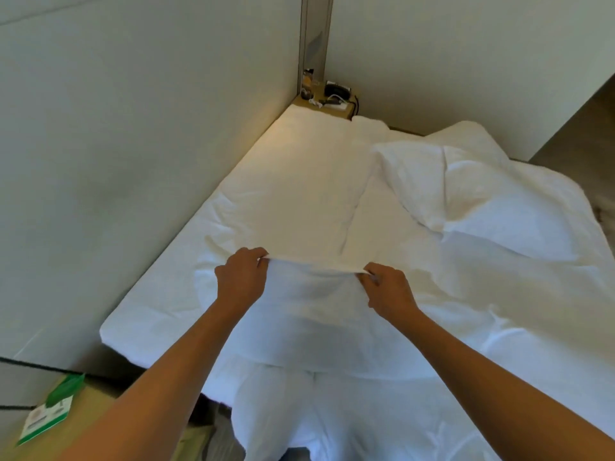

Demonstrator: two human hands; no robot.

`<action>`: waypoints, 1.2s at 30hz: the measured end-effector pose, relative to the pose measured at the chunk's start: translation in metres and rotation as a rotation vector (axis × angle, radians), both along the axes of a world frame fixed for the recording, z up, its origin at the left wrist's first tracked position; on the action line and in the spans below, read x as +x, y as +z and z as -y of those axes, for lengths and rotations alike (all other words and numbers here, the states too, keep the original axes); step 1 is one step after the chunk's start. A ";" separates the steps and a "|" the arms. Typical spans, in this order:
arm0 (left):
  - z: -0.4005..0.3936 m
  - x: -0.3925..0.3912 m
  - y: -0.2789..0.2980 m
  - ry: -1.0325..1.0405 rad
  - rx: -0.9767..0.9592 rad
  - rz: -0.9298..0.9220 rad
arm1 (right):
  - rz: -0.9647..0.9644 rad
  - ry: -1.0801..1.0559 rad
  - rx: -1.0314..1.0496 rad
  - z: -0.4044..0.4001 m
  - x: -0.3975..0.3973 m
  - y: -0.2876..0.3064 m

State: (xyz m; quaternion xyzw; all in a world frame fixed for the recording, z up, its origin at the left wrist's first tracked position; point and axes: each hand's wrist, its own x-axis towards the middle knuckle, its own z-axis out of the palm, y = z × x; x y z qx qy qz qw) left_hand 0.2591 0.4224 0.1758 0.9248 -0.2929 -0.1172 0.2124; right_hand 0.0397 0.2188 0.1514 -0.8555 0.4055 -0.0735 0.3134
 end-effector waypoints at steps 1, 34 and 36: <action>-0.005 0.004 -0.007 -0.002 -0.017 -0.038 | 0.010 -0.033 0.012 -0.007 0.004 -0.005; 0.059 0.022 -0.011 -0.232 -0.032 -0.106 | 0.122 -0.155 -0.118 0.072 -0.032 -0.027; 0.070 0.021 -0.015 -0.268 0.041 -0.059 | 0.085 -0.154 -0.123 0.081 -0.035 -0.032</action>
